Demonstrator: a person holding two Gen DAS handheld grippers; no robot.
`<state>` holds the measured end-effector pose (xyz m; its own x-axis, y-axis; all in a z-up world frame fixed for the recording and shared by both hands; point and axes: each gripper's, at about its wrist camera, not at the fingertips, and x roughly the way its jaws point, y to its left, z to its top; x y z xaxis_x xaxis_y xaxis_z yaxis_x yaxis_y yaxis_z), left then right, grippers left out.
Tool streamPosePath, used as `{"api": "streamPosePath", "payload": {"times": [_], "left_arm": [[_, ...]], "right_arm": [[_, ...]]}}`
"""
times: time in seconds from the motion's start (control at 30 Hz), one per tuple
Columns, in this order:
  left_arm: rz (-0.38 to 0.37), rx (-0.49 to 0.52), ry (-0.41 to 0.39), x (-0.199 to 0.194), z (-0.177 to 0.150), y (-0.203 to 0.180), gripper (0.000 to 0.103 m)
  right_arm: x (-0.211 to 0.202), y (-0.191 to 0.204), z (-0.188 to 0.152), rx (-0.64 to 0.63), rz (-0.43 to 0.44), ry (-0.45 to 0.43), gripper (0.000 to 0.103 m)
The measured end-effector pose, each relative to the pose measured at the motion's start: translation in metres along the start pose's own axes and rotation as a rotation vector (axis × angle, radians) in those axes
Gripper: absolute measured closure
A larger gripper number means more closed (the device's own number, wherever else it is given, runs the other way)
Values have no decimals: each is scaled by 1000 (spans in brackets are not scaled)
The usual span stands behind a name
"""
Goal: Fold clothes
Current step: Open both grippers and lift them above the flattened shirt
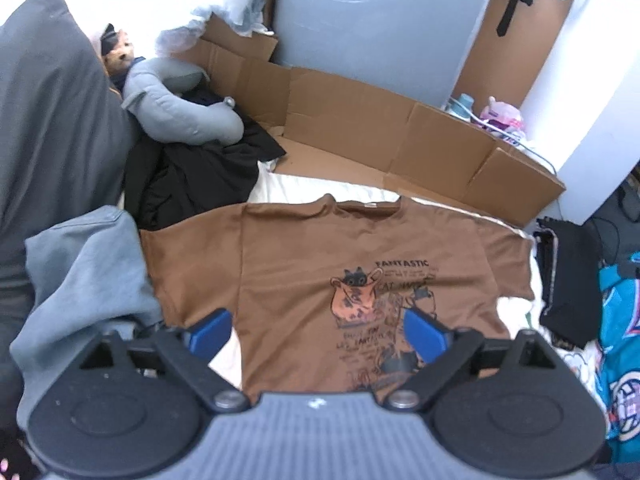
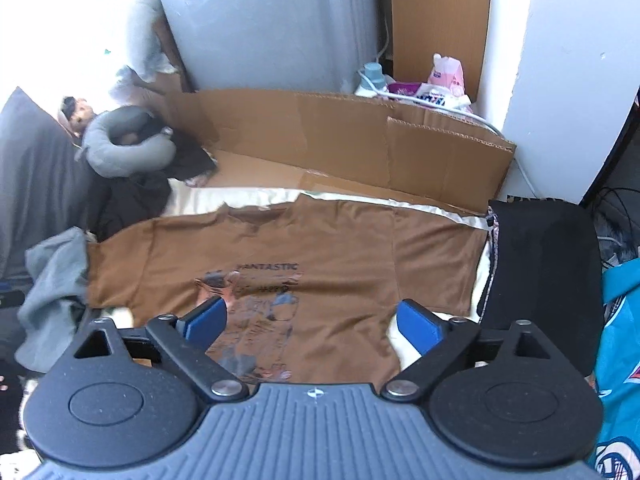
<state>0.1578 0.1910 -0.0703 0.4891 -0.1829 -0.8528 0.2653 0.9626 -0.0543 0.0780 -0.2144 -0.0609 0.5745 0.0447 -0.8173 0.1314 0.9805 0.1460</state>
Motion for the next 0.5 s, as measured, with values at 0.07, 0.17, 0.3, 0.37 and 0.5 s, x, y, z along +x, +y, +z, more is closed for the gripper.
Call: {"api": "streamPosePath", "payload": {"times": [0.07,0.17,0.3,0.37,0.5], "left_arm": [[4,2,-4,-13,-4,-1,6],[31,19,-17,-29,-10,-6,6],[34,7,-43,-49,-17,-10,6],[41,-1,-47,-57,-22,-11,6],[24,-10,-44,-67,-32,-10,6]], "right_arm": [[-10,-1,-4,8,15,-8,6],[-17,-6,-9,4,44,-22,7],[-27,-8,-14,-8,55,-48,7],[-34,-9,-17,-21,61,-71,7],[-43,-20,-26,-12,102,-106,7]]}}
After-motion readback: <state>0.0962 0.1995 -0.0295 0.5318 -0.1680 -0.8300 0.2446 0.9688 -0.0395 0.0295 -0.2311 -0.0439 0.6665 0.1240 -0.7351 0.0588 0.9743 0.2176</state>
